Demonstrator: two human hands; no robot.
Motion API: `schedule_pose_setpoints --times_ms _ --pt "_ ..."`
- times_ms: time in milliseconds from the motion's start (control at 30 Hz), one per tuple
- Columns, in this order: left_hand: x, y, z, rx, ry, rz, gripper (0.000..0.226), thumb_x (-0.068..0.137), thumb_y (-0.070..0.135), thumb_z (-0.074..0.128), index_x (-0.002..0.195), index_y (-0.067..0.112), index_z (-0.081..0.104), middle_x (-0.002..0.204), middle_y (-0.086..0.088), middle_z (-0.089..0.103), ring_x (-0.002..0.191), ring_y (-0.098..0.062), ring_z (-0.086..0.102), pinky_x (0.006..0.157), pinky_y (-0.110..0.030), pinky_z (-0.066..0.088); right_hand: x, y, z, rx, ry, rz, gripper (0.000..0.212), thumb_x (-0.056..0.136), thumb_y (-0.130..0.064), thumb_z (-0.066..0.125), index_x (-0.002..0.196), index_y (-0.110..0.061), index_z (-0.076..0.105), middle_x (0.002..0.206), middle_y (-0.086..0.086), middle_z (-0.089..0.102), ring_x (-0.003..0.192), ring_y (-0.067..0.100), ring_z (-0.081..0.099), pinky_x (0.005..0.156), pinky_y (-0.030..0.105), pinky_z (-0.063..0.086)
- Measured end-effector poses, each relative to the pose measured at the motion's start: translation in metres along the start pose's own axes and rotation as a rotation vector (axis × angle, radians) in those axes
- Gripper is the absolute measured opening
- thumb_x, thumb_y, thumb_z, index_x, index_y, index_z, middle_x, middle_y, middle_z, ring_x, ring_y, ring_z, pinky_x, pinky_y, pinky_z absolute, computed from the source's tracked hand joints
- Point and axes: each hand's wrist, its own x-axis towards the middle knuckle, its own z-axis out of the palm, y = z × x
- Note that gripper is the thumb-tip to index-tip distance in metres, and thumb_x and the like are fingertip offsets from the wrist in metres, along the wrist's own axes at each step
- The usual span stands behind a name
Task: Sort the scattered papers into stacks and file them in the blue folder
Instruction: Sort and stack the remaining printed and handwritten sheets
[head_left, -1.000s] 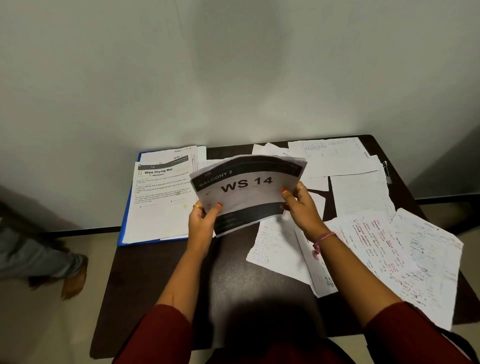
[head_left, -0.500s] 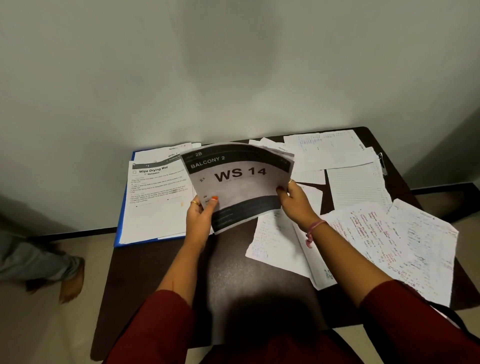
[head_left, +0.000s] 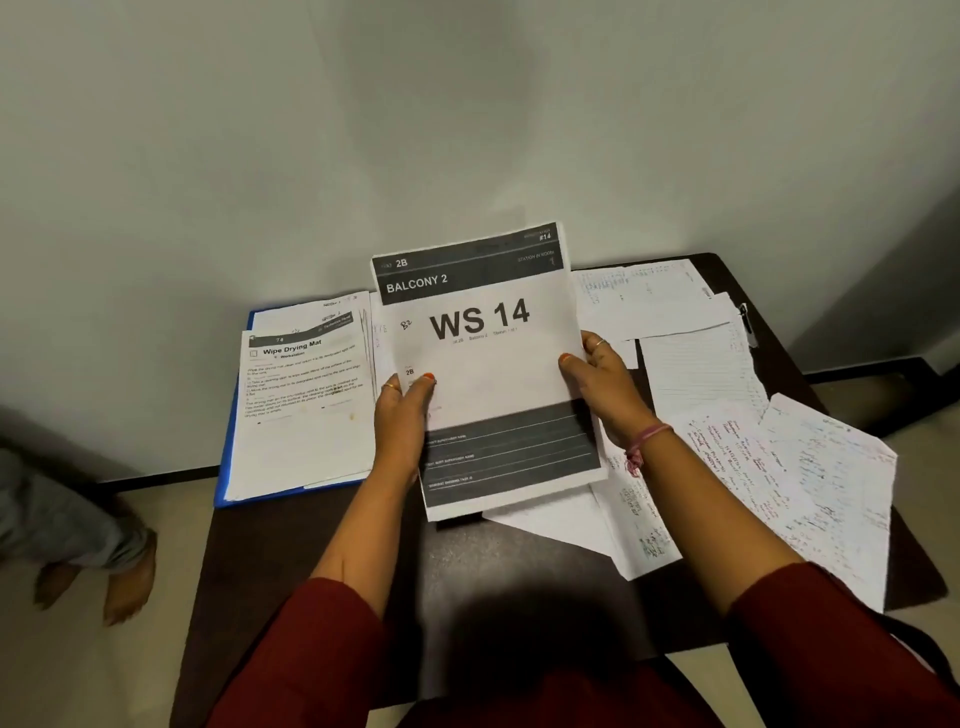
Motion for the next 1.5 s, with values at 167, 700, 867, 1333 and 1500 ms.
schedule_pose_setpoints --times_ms 167,700,867,1333,1500 --pt "-0.005 -0.024 0.010 0.064 -0.145 -0.187 0.012 0.093 0.016 0.057 0.103 0.017 0.063 0.107 -0.004 0.071 0.099 -0.022 0.067 0.093 -0.036 0.050 -0.003 0.014 -0.030 -0.002 -0.015 0.113 0.036 0.094 0.001 0.045 0.128 -0.009 0.051 0.118 0.009 0.062 0.102 0.022 0.061 0.087 0.029 0.050" --pt "-0.011 -0.074 0.081 0.040 -0.123 -0.483 0.023 0.099 0.004 0.040 0.095 0.016 0.059 0.090 -0.004 0.070 0.077 -0.017 0.066 0.063 -0.028 0.057 -0.012 0.079 -0.122 -0.457 -0.143 0.374 0.032 0.091 -0.006 0.052 0.122 -0.012 0.050 0.118 0.008 0.061 0.102 0.024 0.060 0.091 0.039 0.051" --pt "-0.011 -0.087 0.092 0.129 -0.104 -0.490 0.024 0.100 0.007 0.039 0.097 0.016 0.061 0.105 -0.014 0.070 0.095 -0.031 0.068 0.089 -0.050 0.053 -0.002 0.077 -0.138 -0.794 -0.269 0.342 0.045 0.086 -0.015 0.066 0.126 -0.010 0.047 0.117 0.007 0.058 0.100 0.021 0.055 0.087 0.029 0.046" --pt "-0.030 -0.098 0.113 0.248 -0.141 -0.509 0.018 0.097 0.009 0.038 0.107 0.016 0.052 0.093 -0.006 0.071 0.077 -0.021 0.070 0.065 -0.030 0.055 0.063 0.045 -0.082 -0.945 -0.455 -0.101 0.037 0.098 -0.005 0.039 0.131 -0.012 0.054 0.138 0.006 0.052 0.129 0.021 0.045 0.101 0.018 0.028" --pt "-0.034 -0.100 0.116 0.267 -0.120 -0.518 0.023 0.097 0.017 0.040 0.117 0.014 0.050 0.099 -0.008 0.070 0.083 -0.024 0.069 0.072 -0.034 0.055 0.066 0.058 -0.064 -1.056 -0.532 -0.061 0.037 0.099 -0.015 0.039 0.131 -0.024 0.055 0.133 0.001 0.056 0.124 0.022 0.049 0.104 0.043 0.038"
